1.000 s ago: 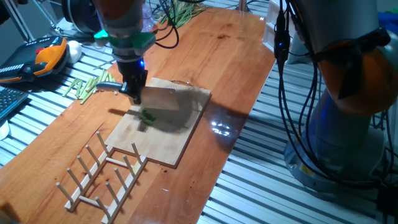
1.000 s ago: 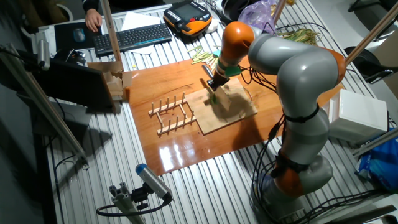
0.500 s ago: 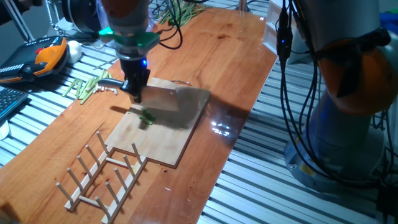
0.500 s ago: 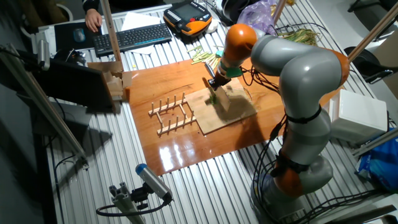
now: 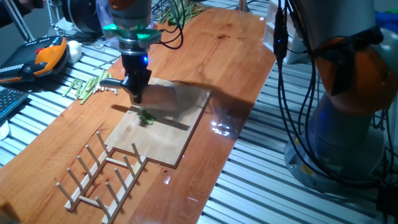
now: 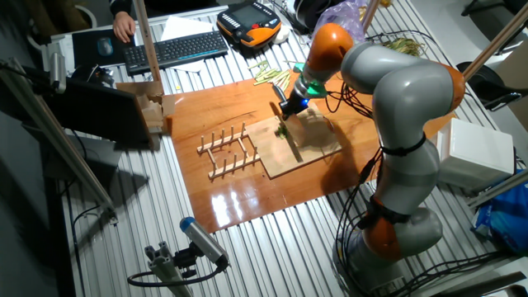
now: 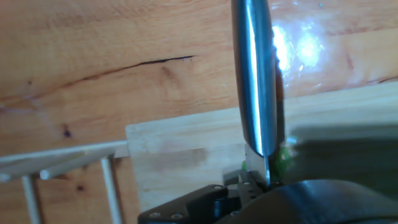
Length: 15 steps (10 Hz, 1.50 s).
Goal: Chop the green garlic
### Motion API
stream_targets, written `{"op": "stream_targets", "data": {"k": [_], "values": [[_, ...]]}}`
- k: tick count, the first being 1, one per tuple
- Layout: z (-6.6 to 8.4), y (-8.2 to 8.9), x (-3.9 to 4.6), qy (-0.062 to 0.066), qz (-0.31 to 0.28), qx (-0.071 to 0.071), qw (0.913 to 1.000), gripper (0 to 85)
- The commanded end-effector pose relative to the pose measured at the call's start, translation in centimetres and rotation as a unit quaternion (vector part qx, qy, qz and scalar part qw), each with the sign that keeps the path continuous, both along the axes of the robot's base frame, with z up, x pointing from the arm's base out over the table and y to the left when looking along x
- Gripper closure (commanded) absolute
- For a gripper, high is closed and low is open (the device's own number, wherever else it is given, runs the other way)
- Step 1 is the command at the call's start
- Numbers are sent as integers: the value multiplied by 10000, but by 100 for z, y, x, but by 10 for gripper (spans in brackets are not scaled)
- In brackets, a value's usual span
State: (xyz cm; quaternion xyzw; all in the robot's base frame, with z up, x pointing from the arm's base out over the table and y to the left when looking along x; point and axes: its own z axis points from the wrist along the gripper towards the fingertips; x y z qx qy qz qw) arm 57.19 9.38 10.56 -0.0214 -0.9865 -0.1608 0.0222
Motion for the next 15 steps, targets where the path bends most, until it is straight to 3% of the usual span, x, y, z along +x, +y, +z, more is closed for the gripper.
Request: {"op": "stream_targets", "data": {"k": [1,3,5,6,7,8,11,15], "values": [[221,204,11,68,-75,62,9999,850],[630,661,-13,23,-260,-41,9997,850],[826,928,-62,7,-306,-11,9995,850],[856,1044,-96,-28,-301,-63,9995,850],[832,1104,-137,-157,-84,-164,9997,850],[798,1155,-171,-212,12,-169,9996,850],[739,1218,-211,-412,260,-352,9982,850],[708,1223,-254,-501,212,-401,9977,850]]}}
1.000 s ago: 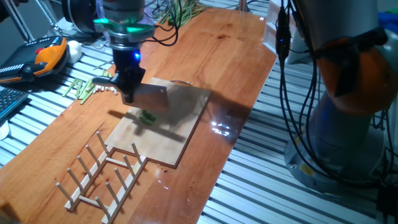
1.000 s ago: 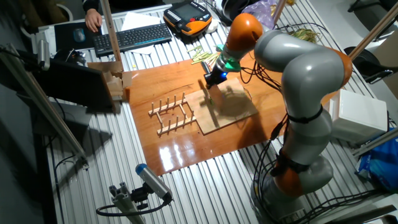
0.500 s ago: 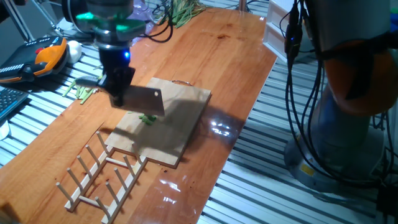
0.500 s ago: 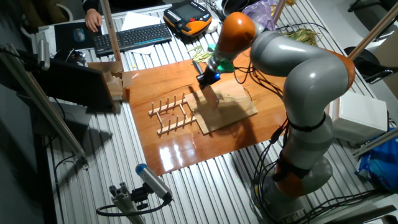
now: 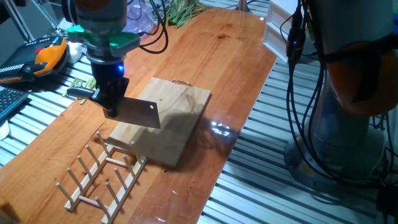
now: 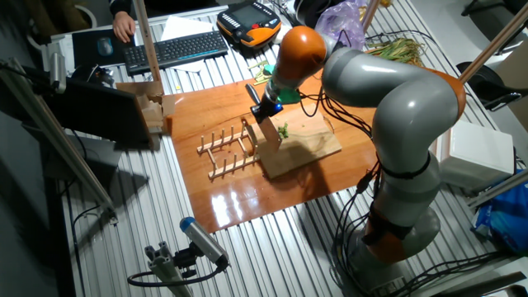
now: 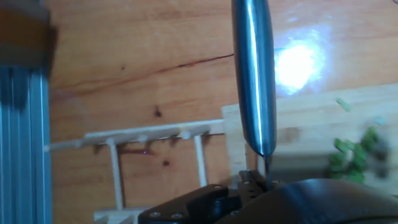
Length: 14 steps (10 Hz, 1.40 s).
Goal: Chop the green garlic
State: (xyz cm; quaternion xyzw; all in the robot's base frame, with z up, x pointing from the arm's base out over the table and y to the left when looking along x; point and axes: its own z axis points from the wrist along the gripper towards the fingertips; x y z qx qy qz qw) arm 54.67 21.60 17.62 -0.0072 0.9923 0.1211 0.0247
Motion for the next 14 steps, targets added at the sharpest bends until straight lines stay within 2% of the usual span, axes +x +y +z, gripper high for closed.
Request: {"op": "stream_targets", "data": {"k": [1,3,4,5,6,7,8,9,11,12,13,14], "values": [[2,1,-1,-90,76,-78,9999,850],[2,1,-1,-222,398,-91,9989,850],[2,1,-1,-232,592,-69,9980,850],[2,1,-1,-188,714,7,9973,850],[2,1,-1,-170,639,18,9978,850],[2,1,-1,-127,453,-57,9989,850],[28,91,3,69,170,-63,9998,850],[58,286,3,97,-45,-78,9999,850],[76,603,32,-13,-330,-193,9993,850],[63,642,80,-38,-383,-143,9992,850],[25,659,154,-61,-454,39,9989,850],[-31,691,236,-138,-489,67,9987,850]]}}
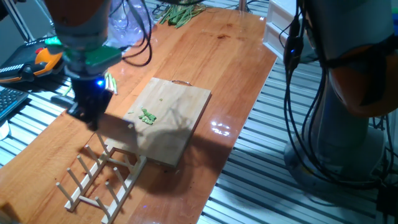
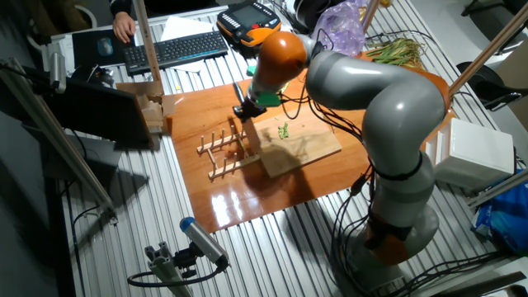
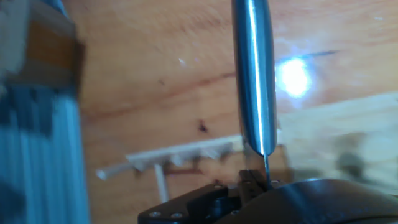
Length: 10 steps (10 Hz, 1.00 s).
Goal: Chop the green garlic
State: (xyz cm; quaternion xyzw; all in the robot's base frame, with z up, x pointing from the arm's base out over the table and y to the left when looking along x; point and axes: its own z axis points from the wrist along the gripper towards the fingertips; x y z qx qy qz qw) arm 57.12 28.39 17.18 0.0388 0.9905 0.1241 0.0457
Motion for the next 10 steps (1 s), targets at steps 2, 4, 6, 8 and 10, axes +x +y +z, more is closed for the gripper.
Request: {"op": "stream_targets", "data": {"k": [2,4,6,8,10], "values": [[-112,31,97,-152,93,-122,9998,850],[-163,-1,67,-303,257,-369,9985,850],[-208,-8,-22,-376,353,-461,9976,850],[-340,-38,-94,-522,459,-637,9955,850],[-468,-40,-158,-566,490,-659,9950,850]]}}
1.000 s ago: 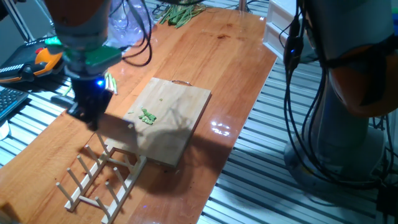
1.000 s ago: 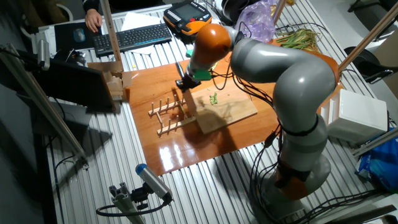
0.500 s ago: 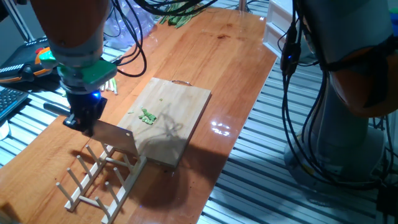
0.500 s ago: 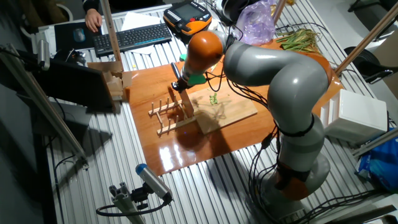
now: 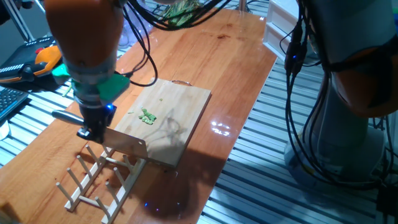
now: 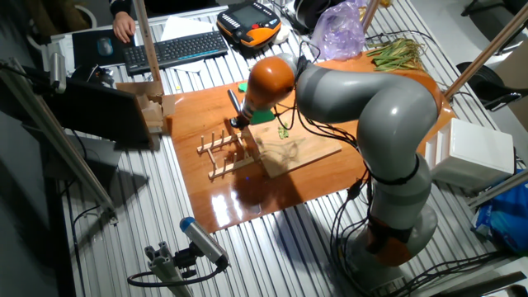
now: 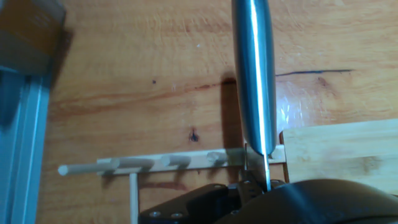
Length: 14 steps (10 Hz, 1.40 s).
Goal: Chop the green garlic
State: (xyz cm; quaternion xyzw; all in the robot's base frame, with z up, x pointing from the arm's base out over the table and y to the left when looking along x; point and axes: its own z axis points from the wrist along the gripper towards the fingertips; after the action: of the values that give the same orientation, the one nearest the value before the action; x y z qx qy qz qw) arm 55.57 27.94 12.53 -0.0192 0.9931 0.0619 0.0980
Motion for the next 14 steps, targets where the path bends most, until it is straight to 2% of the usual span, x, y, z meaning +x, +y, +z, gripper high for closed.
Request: {"op": "stream_targets", "data": {"k": [1,2,3,4,7,10,14], "values": [[-6,12,-30,49,45,-100,9999,850],[7,8,-49,101,66,-126,9998,850],[8,7,-54,98,95,-231,9996,850],[1,2,-51,96,109,-249,9996,850],[-139,13,-113,35,117,-383,9992,850],[-266,-48,-140,31,162,-384,9991,850],[-436,-19,-116,-32,96,-380,9992,850]]}}
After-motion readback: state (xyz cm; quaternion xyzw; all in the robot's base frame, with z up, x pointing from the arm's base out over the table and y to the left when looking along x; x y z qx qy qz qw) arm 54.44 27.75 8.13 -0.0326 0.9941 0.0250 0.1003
